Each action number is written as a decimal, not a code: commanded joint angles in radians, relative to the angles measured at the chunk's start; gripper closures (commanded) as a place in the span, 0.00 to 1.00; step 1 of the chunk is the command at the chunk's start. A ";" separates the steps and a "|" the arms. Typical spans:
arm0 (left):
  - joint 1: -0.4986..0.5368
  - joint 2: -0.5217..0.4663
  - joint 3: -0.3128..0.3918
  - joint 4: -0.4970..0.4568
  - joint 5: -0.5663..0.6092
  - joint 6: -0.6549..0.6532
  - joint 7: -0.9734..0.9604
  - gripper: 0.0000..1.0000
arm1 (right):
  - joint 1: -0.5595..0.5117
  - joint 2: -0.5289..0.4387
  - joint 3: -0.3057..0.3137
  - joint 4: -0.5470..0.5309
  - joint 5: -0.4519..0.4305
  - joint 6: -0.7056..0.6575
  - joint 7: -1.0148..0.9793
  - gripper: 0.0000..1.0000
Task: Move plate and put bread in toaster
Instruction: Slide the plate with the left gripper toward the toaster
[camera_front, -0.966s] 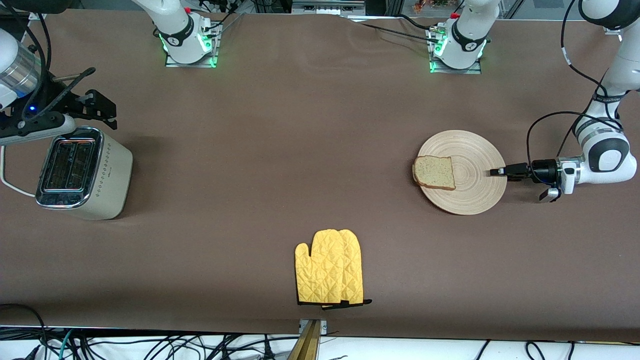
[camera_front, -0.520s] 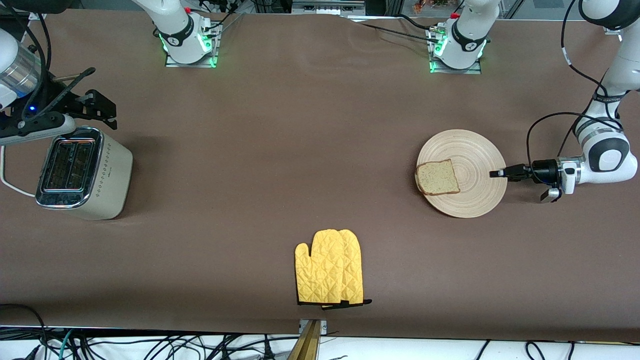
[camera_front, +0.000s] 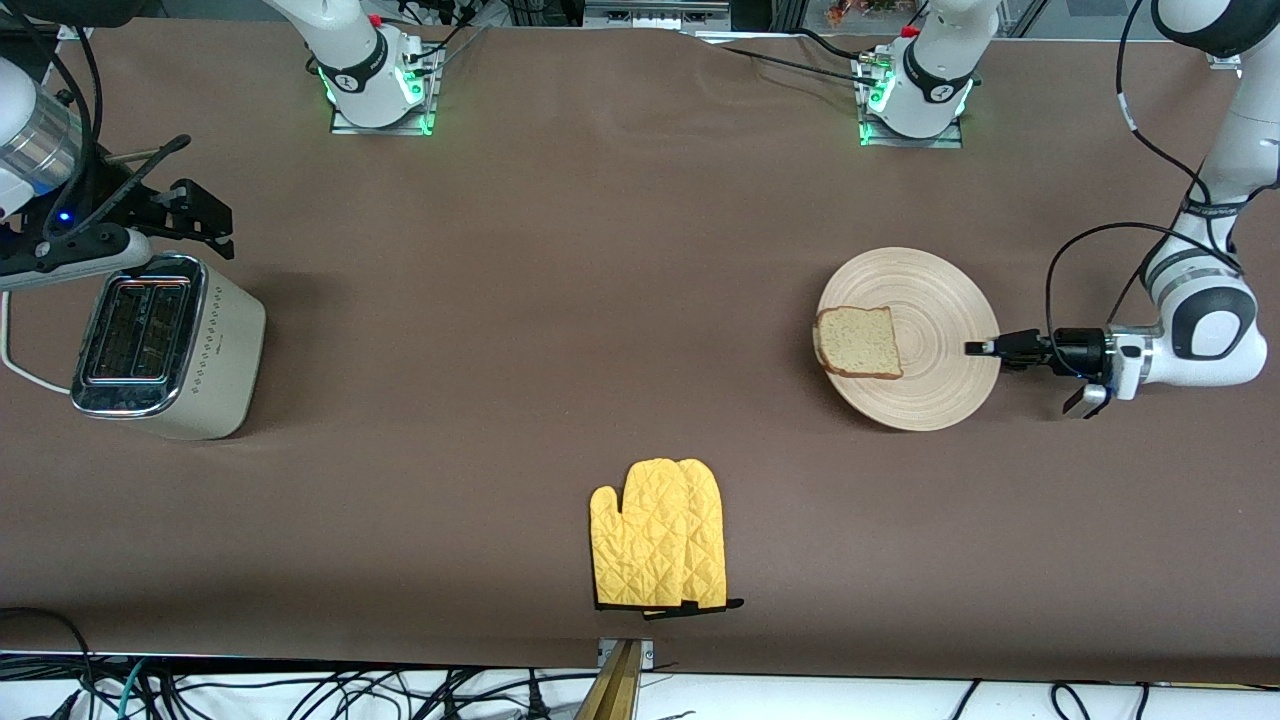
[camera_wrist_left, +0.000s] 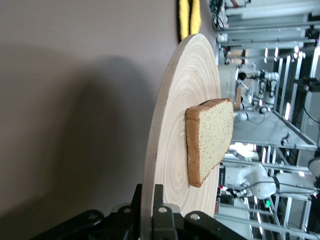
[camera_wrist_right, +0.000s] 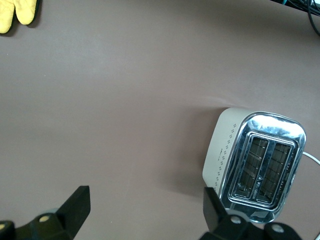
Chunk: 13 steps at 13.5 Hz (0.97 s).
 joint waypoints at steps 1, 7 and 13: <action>-0.101 -0.054 -0.018 -0.003 -0.008 -0.005 -0.042 1.00 | 0.001 -0.009 -0.001 0.000 -0.012 -0.009 -0.009 0.00; -0.364 -0.057 -0.038 -0.069 -0.192 0.175 -0.051 1.00 | 0.001 -0.007 -0.001 0.000 -0.012 -0.009 -0.008 0.00; -0.621 -0.040 -0.037 -0.109 -0.411 0.373 -0.037 1.00 | 0.001 -0.006 0.001 -0.002 -0.012 -0.009 -0.006 0.00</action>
